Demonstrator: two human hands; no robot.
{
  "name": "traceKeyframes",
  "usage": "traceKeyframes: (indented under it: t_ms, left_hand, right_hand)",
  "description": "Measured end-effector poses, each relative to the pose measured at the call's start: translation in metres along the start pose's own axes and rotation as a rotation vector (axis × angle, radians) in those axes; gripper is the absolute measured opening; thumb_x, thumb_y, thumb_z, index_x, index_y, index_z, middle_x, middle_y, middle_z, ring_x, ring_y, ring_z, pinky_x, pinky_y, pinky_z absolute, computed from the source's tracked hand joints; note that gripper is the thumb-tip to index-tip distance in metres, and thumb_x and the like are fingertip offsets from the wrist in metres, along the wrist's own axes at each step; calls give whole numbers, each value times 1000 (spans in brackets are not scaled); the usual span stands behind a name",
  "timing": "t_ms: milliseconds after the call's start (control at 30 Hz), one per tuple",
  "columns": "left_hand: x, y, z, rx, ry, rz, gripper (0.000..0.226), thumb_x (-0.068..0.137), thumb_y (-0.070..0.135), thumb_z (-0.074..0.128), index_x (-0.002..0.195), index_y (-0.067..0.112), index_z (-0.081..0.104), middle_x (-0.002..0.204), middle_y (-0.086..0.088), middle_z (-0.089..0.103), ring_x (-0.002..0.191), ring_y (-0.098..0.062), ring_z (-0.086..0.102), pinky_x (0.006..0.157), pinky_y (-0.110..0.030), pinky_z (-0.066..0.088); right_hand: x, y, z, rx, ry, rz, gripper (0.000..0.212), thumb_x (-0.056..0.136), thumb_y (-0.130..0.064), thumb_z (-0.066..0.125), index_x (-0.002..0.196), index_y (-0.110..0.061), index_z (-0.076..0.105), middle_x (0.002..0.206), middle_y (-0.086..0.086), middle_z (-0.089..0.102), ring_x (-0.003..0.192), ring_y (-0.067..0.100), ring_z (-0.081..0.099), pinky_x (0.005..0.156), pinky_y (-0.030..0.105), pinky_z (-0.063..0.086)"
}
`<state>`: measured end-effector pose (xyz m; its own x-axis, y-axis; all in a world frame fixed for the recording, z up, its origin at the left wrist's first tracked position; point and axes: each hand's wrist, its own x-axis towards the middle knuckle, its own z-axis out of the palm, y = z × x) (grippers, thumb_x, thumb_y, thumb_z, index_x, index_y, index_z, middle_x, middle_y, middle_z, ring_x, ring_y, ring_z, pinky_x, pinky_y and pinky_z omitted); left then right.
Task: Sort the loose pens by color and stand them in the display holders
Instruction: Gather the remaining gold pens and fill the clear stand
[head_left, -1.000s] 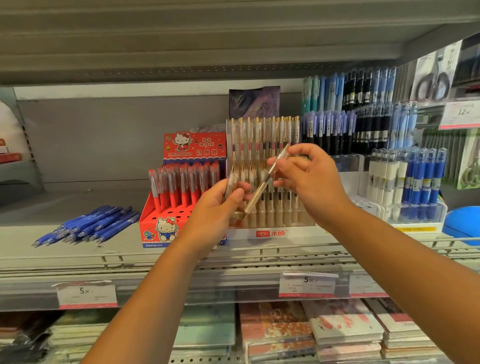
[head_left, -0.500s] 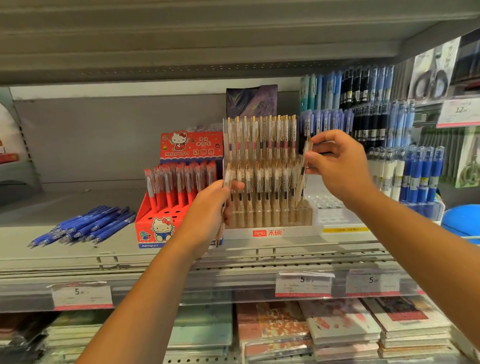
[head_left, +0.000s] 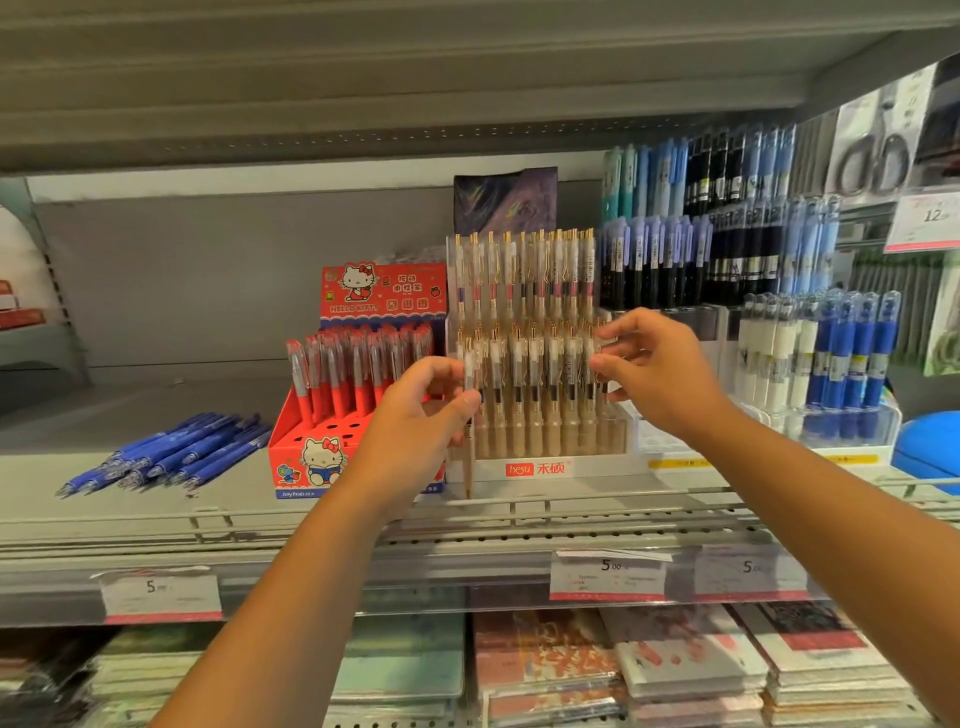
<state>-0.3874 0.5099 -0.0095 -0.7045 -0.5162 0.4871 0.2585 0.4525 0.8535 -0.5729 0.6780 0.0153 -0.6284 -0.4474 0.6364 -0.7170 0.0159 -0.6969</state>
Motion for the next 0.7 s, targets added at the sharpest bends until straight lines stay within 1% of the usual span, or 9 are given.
traceKeyframes:
  t_ms: [100, 200, 267, 333, 433, 500, 567, 633, 700]
  left_hand:
    - [-1, 1, 1, -29, 20, 14, 18, 93, 13, 64, 106, 26, 64, 96, -3, 66, 79, -6, 63, 68, -24, 56]
    - [-3, 5, 4, -25, 33, 58, 20, 91, 10, 67, 105, 24, 65, 94, -7, 66, 78, -8, 64, 66, -20, 55]
    - [-4, 10, 6, -41, 64, 82, 20, 91, 9, 66, 104, 23, 66, 96, -7, 69, 80, -8, 65, 67, -21, 55]
    - [-3, 20, 10, -53, 103, 118, 18, 91, 10, 68, 102, 24, 67, 95, -2, 71, 83, -10, 67, 72, -22, 56]
    - [2, 41, 22, -1, 88, 211, 15, 89, 13, 70, 100, 24, 66, 93, 2, 71, 87, -12, 67, 78, -23, 56]
    - [7, 56, 34, 64, 46, 282, 15, 89, 13, 70, 97, 25, 64, 91, 3, 70, 86, -11, 66, 78, -23, 54]
    - [12, 68, 48, 135, 16, 338, 18, 89, 12, 70, 93, 28, 62, 88, 7, 67, 83, -5, 64, 76, -18, 52]
    - [17, 74, 59, 170, -7, 358, 18, 89, 13, 70, 96, 27, 63, 88, 8, 66, 82, -2, 63, 74, -15, 52]
    - [23, 75, 66, 214, -21, 372, 18, 89, 17, 71, 104, 24, 64, 93, 8, 66, 85, -2, 62, 77, -19, 53]
  right_hand:
    - [0, 1, -1, -54, 15, -36, 19, 86, -15, 74, 96, -28, 64, 81, 0, 67, 72, 16, 66, 65, 39, 60]
    - [-2, 3, -3, -149, 75, -102, 19, 87, -22, 73, 102, -29, 65, 80, 1, 62, 66, 13, 56, 66, 30, 51]
    - [-6, 2, -5, -97, 107, -115, 22, 88, -23, 72, 106, -27, 61, 84, 0, 61, 70, 11, 55, 66, 24, 49]
    - [-13, -5, -6, 43, 64, -144, 21, 88, -19, 71, 102, -25, 57, 86, -2, 62, 75, 7, 58, 69, 20, 50]
    - [-22, -18, -5, 169, -142, -215, 22, 84, -14, 74, 98, -19, 57, 89, 0, 66, 83, 13, 65, 77, 28, 56]
    - [-27, -26, -5, 234, -227, -253, 25, 81, -14, 77, 97, -17, 57, 90, 0, 68, 83, 18, 68, 77, 33, 59]
    - [-29, -31, -5, 278, -235, -269, 27, 80, -11, 78, 96, -17, 56, 91, 3, 69, 82, 21, 70, 75, 36, 60]
    - [-27, -34, -6, 277, -193, -272, 29, 81, -6, 77, 95, -19, 55, 89, 4, 69, 79, 21, 71, 72, 37, 61]
    - [-25, -32, -10, 259, -151, -274, 32, 82, -2, 75, 96, -21, 54, 88, 2, 67, 75, 18, 70, 70, 36, 60]
